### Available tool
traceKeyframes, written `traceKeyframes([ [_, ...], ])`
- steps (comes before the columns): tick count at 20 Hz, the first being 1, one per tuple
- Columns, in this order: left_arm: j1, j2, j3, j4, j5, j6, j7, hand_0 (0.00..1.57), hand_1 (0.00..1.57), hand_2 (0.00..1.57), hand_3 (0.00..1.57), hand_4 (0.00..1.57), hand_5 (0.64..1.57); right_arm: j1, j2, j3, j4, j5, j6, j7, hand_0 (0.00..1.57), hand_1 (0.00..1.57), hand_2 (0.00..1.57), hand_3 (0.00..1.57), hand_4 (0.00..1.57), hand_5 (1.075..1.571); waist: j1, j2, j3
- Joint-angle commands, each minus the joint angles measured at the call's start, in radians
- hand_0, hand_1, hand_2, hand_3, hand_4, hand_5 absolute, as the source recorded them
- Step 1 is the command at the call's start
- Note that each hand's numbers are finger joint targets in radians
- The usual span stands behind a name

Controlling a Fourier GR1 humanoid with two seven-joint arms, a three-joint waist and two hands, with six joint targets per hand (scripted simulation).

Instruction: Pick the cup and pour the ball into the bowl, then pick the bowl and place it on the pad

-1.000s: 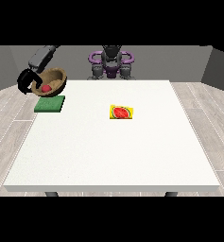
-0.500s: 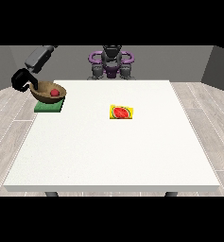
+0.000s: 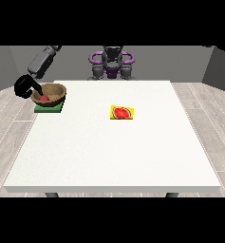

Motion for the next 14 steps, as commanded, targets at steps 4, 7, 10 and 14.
traceKeyframes([
  [4, -0.026, 0.04, -0.009, 0.011, 0.001, -0.012, 0.004, 0.0, 0.0, 0.0, 0.0, 1.19, 1.569, -0.05, -0.003, 0.08, 0.006, 0.062, 0.022, 0.043, 0.19, 0.19, 0.41, 0.79, 0.0, 1.454, 0.026, 0.008, -0.0005],
  [7, -0.053, 0.019, -0.007, -0.007, 0.023, 0.019, 0.015, 0.0, 0.0, 0.0, 0.0, 1.21, 1.569, -0.075, -0.038, 0.091, 0.029, 0.078, 0.059, 0.033, 0.0, 0.0, 0.0, 0.0, 0.0, 1.41, 0.02, 0.06, 0.0005],
  [10, 0.0, -0.071, -0.072, -0.108, 0.006, 0.06, 0.057, 0.0, 0.0, 0.0, 0.0, 1.19, 1.569, -0.03, -0.014, 0.124, 0.06, 0.11, 0.059, 0.043, 0.0, 0.0, 0.0, 0.0, 0.0, 1.407, 0.017, -0.067, 0.0006],
  [14, 0.035, -0.083, -0.079, 0.002, -0.03, 0.062, 0.037, 0.0, 0.0, 0.0, 0.0, 1.19, 1.569, -0.101, -0.073, 0.156, -0.017, 0.119, 0.096, 0.2, 0.0, 0.0, 0.0, 0.0, 0.2, 1.375, -0.036, -0.176, -0.0023],
])
